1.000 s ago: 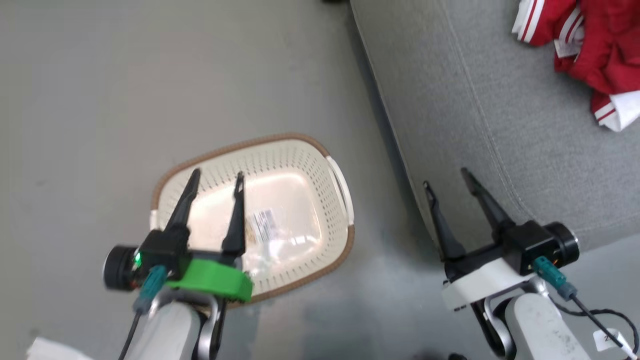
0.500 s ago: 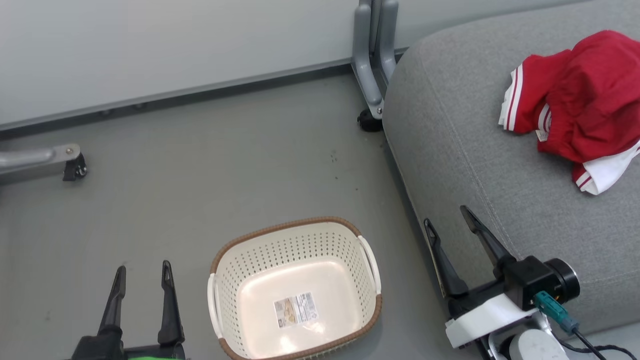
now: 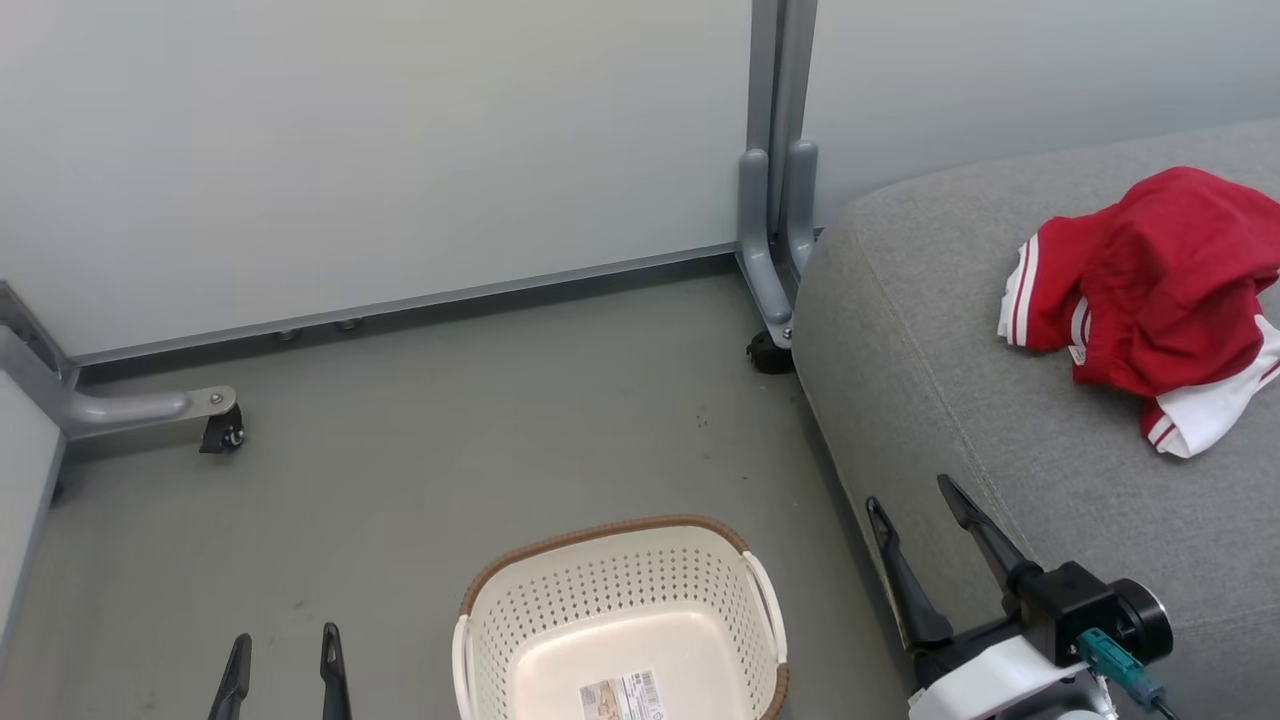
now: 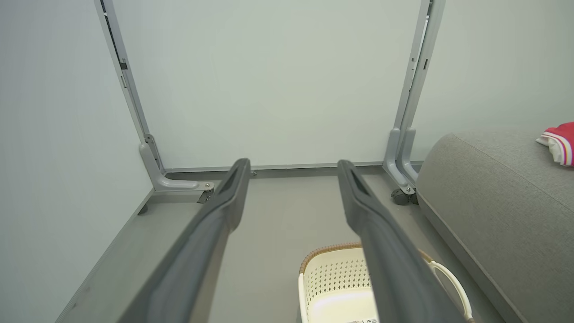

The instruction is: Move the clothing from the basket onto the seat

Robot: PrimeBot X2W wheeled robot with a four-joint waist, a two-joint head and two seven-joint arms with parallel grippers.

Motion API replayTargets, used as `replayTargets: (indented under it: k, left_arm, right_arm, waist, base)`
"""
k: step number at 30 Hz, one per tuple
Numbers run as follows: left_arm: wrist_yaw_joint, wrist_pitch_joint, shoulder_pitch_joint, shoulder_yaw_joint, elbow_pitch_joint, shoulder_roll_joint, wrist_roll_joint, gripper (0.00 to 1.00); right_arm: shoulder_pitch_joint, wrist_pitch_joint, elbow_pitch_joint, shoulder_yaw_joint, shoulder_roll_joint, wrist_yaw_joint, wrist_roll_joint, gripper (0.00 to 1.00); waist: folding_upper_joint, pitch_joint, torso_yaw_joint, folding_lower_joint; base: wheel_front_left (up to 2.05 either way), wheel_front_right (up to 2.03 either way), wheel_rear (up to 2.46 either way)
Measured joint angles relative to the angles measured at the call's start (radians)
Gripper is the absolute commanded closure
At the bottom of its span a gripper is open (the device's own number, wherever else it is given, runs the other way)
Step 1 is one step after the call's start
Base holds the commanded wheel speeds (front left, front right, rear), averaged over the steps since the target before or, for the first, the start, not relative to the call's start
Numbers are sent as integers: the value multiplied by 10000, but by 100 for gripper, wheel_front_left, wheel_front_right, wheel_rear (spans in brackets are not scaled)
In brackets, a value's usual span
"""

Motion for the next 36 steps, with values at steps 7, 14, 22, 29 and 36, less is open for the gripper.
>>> replayTargets:
  k: [7,14,22,29,36]
  left_arm:
    - [-247,0,4,52,134,-27,-42,0]
    - [-265,0,4,-31,186,-33,-115,0]
    - [-230,0,1,-48,232,-35,-111,0]
    - [-433,0,-7,-88,249,-36,198,0]
    - [-581,75,-2,-157,740,-84,192,100]
  right_arm:
    - [34,0,2,-86,4,0,-2,0]
    - [119,0,10,-201,36,0,-23,0]
    - [170,0,105,-314,163,0,-42,0]
    - [241,0,213,-320,272,0,-188,0]
    - [552,23,696,-265,341,0,-123,100]
  waist:
    - [0,-76,351,0]
    - [0,-64,561,0]
    - [0,-87,702,1]
    - [0,-159,765,0]
    - [0,-166,786,1]
  base:
    - [0,0,0]
    - [0,0,0]
    - [0,0,0]
    - [0,0,0]
    - [0,0,0]
